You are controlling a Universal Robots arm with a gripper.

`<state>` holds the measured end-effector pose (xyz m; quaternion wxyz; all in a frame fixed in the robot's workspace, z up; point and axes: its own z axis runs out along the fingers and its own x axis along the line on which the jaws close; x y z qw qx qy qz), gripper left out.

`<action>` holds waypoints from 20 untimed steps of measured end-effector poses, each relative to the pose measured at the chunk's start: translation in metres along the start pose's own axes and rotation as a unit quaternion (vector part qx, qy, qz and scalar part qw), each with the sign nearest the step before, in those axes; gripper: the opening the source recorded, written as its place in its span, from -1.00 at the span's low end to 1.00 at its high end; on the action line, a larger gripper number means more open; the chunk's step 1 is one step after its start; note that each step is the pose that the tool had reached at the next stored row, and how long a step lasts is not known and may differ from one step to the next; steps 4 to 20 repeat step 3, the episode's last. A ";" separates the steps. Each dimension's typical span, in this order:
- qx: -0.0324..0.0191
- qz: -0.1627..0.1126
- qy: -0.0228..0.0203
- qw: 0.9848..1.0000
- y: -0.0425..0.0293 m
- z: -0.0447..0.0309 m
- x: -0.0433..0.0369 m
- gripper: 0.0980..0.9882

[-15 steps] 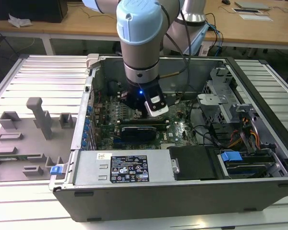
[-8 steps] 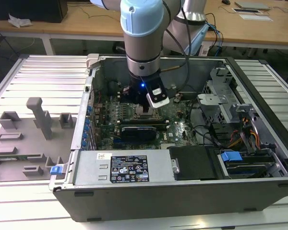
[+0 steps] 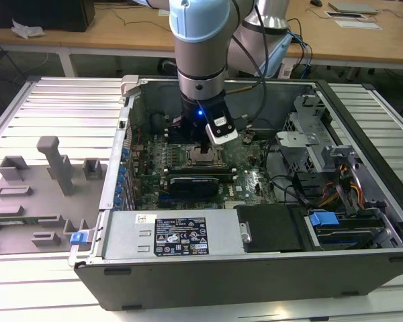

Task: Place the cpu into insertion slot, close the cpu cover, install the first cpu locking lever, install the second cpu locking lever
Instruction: 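Install the second cpu locking lever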

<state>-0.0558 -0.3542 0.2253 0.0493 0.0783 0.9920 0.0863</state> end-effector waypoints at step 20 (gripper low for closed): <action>0.000 0.000 0.000 1.000 0.0000 0.0000 -0.0001 -0.98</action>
